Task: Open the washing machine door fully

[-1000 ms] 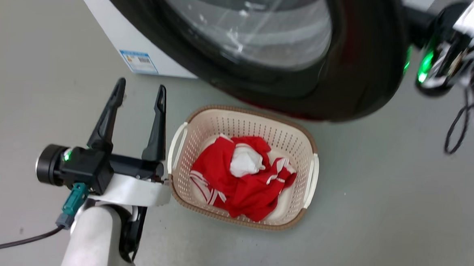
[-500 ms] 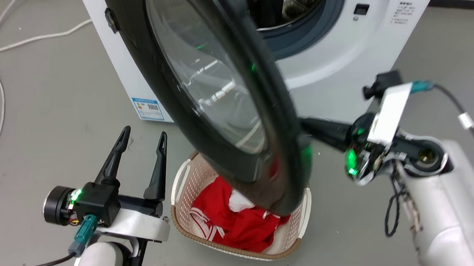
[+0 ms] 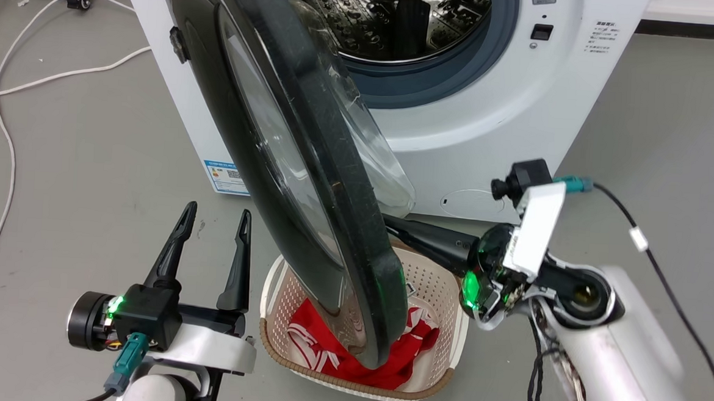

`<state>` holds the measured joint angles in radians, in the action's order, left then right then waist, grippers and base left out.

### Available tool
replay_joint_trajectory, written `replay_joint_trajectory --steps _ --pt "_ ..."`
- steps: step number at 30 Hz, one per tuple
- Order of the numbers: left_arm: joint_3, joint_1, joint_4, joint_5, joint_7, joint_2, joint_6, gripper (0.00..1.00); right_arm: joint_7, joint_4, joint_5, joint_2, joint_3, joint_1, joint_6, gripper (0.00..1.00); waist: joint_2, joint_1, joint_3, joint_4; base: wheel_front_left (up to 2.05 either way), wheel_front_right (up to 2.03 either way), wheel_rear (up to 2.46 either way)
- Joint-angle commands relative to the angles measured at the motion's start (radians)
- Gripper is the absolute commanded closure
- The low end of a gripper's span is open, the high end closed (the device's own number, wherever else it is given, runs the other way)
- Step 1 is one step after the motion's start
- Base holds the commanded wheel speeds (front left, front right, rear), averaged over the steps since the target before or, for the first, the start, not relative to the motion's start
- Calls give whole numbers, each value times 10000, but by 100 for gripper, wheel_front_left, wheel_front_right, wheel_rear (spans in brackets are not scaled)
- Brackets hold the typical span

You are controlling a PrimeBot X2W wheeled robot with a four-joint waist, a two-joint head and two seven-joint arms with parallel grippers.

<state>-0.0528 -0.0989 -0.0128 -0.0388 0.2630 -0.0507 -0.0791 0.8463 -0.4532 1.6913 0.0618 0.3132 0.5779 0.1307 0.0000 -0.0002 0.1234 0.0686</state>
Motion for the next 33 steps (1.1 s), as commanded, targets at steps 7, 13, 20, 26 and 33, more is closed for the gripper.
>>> replay_joint_trajectory --steps 7,13,20,26,33 --pt "-18 103 -32 -93 23 7 81 0 -2537 1351 35 -82 -1082 -1596 0 85 0 2 -69 -149 0 0 0" --pt "48 110 -104 -142 23 7 103 0 -4781 2351 -275 -112 -2056 -2930 0 0 0 2 -267 -307 0 0 0" --pt "193 182 -78 -144 23 7 152 0 -7844 3263 -2374 -105 -2472 -4027 0 0 0 2 -395 -531 0 0 0" --pt "290 306 -97 -104 23 6 170 0 -10179 3392 -5861 228 -2110 -4424 0 0 0 2 -558 -620 0 0 0" --pt "341 468 -138 -97 23 7 192 0 -11041 3749 -11755 206 -2844 -4690 0 0 0 2 -780 -613 0 0 0"
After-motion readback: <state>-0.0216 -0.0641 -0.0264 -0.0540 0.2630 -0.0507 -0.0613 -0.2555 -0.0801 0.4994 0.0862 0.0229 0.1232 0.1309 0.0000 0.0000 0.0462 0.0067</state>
